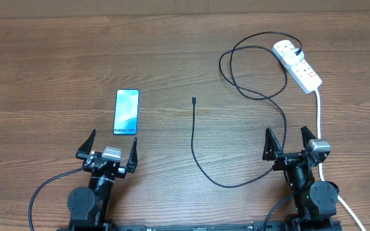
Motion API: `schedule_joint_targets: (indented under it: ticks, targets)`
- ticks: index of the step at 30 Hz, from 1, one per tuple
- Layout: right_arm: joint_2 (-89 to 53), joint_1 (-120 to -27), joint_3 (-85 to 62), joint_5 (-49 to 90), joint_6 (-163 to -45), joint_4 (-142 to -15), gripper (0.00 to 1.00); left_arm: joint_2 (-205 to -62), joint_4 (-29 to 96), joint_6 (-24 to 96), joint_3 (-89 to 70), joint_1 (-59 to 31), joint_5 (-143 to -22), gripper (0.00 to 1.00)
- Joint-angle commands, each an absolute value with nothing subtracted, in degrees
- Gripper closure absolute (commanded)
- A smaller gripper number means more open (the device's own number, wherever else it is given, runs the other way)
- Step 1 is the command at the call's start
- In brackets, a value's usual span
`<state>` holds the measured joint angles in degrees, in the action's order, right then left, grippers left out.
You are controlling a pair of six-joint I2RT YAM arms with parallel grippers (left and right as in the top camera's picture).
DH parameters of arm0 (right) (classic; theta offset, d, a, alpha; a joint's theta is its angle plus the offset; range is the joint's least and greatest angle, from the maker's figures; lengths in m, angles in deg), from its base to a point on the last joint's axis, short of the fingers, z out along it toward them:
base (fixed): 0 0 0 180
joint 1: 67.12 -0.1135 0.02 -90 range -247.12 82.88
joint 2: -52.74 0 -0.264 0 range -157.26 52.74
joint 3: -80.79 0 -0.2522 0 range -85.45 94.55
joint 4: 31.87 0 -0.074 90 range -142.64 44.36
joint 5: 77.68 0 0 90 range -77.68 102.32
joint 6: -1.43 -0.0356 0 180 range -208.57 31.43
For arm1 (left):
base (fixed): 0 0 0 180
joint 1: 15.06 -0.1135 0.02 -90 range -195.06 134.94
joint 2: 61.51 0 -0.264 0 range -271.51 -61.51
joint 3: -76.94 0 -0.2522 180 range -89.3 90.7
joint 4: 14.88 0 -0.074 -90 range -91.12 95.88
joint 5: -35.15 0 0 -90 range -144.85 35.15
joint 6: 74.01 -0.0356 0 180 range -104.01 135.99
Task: Plug charger to phone and switch on socket
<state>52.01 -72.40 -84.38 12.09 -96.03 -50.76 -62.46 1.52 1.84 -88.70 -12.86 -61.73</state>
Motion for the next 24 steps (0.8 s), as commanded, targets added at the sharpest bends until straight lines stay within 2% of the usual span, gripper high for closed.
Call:
schedule_joint_targets:
  ticks: [1, 11, 20, 24]
  targets:
    - [52.58, -72.62, -85.0, 12.4, -95.96, -50.41, 0.0, -61.76, 2.02, 0.77, -89.03, -13.17, -61.97, 0.0]
    - [52.58, -72.64, -85.0, 12.4, -95.96, -50.41, 0.0, -61.76, 2.74, 0.81, -89.03, -13.17, -60.68, 0.0]
    - [52.58, -72.64, -85.0, 12.4, -95.96, -50.41, 0.0, -62.39, 2.0, 11.77, -87.59, -13.21, -58.91, 0.0]
    - [52.58, -72.64, -85.0, 12.4, -95.96, -50.41, 0.0, -66.13, 2.04, 13.08, -84.2, -13.21, -58.97, 0.0]
